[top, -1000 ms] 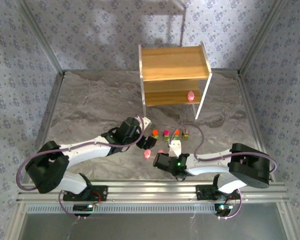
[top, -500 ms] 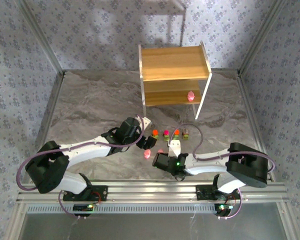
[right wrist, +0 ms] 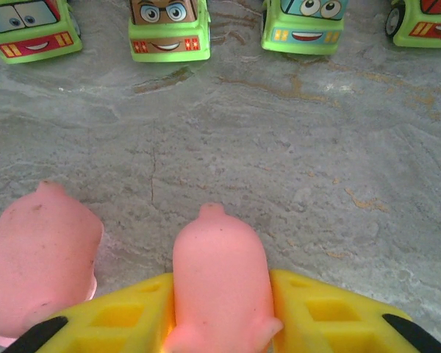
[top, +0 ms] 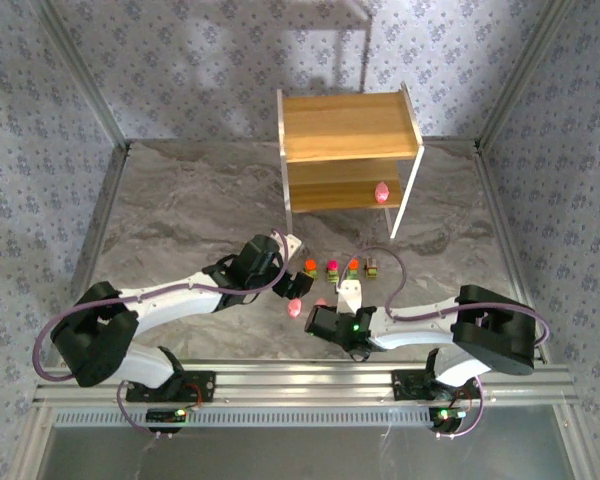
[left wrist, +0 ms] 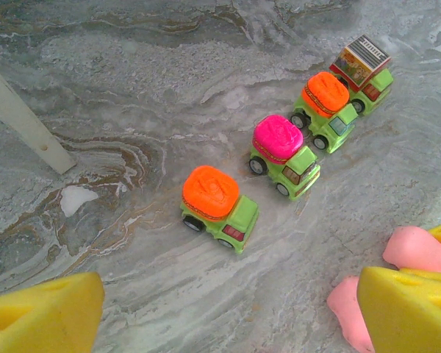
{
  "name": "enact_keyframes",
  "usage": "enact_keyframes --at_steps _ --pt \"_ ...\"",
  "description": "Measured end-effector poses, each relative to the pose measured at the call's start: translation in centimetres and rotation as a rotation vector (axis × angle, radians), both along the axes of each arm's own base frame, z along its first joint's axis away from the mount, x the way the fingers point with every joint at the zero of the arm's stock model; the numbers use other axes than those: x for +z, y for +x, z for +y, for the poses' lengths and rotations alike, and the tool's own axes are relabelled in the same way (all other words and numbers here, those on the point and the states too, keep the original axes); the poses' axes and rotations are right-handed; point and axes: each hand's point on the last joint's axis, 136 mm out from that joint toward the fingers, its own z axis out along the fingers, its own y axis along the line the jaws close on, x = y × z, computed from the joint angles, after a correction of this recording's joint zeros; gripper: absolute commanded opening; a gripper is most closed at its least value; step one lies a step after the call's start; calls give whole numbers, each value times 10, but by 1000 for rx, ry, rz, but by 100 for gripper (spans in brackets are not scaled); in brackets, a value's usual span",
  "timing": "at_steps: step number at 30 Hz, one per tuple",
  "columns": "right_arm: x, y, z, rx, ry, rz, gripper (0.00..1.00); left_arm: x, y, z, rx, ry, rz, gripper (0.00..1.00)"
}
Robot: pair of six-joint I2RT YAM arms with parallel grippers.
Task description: Place and organize the plastic toys onto the shelf
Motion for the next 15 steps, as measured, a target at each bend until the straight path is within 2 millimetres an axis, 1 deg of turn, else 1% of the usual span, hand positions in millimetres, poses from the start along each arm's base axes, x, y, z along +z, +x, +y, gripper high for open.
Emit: enact_keyframes --at_steps 8,15 --pt "1 0 -1 -1 -3 -4 33 0 0 0 0 0 0 89" --pt "2 -1 -6 -7 -19 -6 33 0 0 0 0 0 0 89"
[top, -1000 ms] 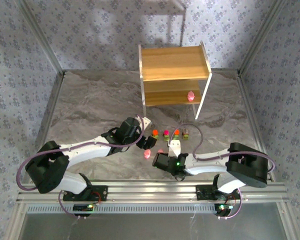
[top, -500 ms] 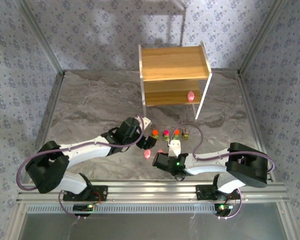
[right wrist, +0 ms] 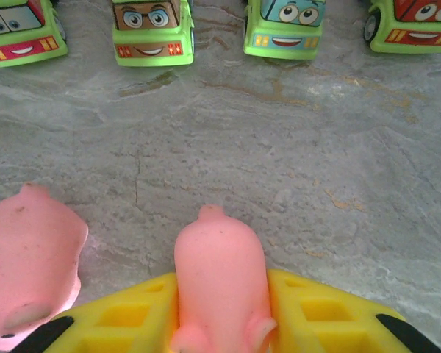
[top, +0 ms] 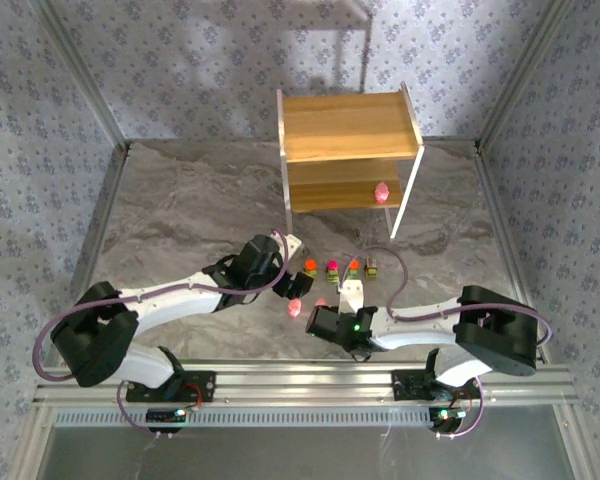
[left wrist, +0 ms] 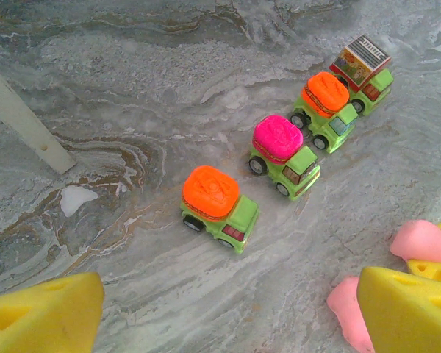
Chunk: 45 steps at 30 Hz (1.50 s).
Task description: Place and organize the plastic toys onto the shelf
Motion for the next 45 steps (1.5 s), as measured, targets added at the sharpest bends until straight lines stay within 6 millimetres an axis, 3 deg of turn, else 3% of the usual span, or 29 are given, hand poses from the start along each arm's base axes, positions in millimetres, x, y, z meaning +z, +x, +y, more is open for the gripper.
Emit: enact_keyframes --at_steps 31,38,45 --pt "29 0 -16 -29 21 -52 32 2 -11 -11 -58 2 -16 89" --pt "39 6 -23 -52 29 -67 32 6 -15 -14 -82 -13 -20 89" --pt "61 22 -29 -68 40 -97 32 19 -20 -17 -105 -57 -44 90"
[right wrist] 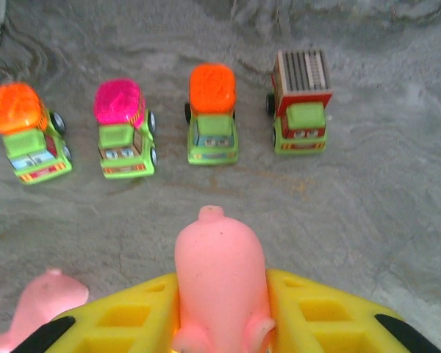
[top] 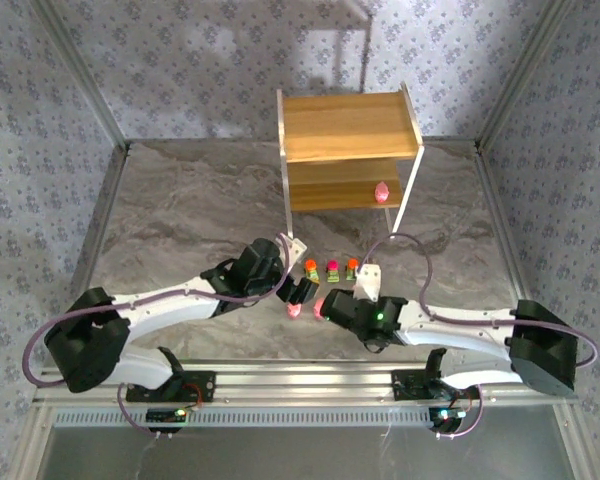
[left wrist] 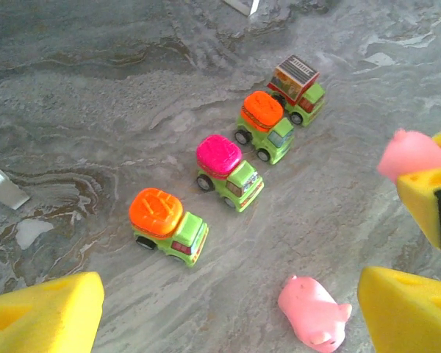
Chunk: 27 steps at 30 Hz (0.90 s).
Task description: Place and organize the plastic toys onto the shelf
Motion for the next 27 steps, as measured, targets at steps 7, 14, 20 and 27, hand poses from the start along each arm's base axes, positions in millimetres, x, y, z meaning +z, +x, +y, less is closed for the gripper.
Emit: enact_keyframes --at_steps 7,14,20,27 --pt "22 21 -2 -14 4 -34 32 3 -2 2 -3 -17 -12 89" --pt "40 41 -4 -23 7 -65 32 3 -4 7 2 -15 -25 90" --pt "55 57 -7 -29 13 -83 32 6 -2 6 11 -23 -40 89" --pt "73 80 -12 -60 40 -109 32 7 1 7 30 -24 -46 89"
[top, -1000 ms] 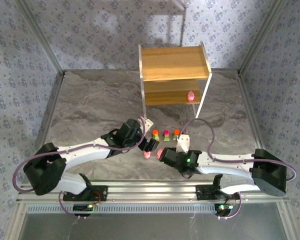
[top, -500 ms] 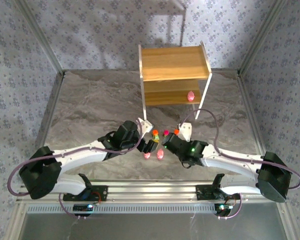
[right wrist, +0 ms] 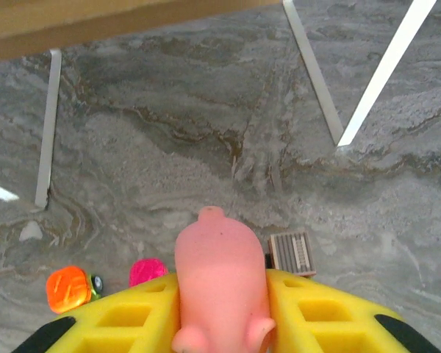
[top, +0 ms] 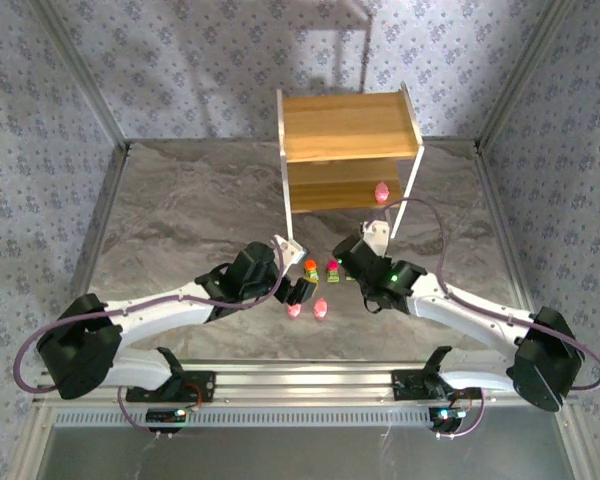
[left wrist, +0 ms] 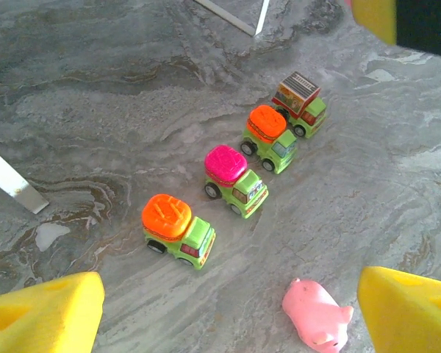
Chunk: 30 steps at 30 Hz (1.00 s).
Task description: Place and organize the plastic toys onto the shelf
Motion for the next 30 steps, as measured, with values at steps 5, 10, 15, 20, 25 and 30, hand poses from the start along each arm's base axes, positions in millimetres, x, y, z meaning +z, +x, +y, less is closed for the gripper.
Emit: enact_keyframes --at_steps 5,10,15,20,25,30 --pt "9 14 -1 -11 7 -7 32 0 1 1 8 1 -2 89" --pt "27 32 -1 -21 20 -26 32 0 1 1 8 1 -2 89" --pt "45 48 -1 -28 29 -52 32 0 1 1 8 1 -2 89" --pt "57 61 -1 -26 29 -65 32 0 1 1 8 1 -2 89" --pt "61 70 -8 -37 17 -67 32 0 1 1 7 2 -2 89" --pt "64 78 -12 -40 9 -68 32 0 1 1 7 2 -2 89"
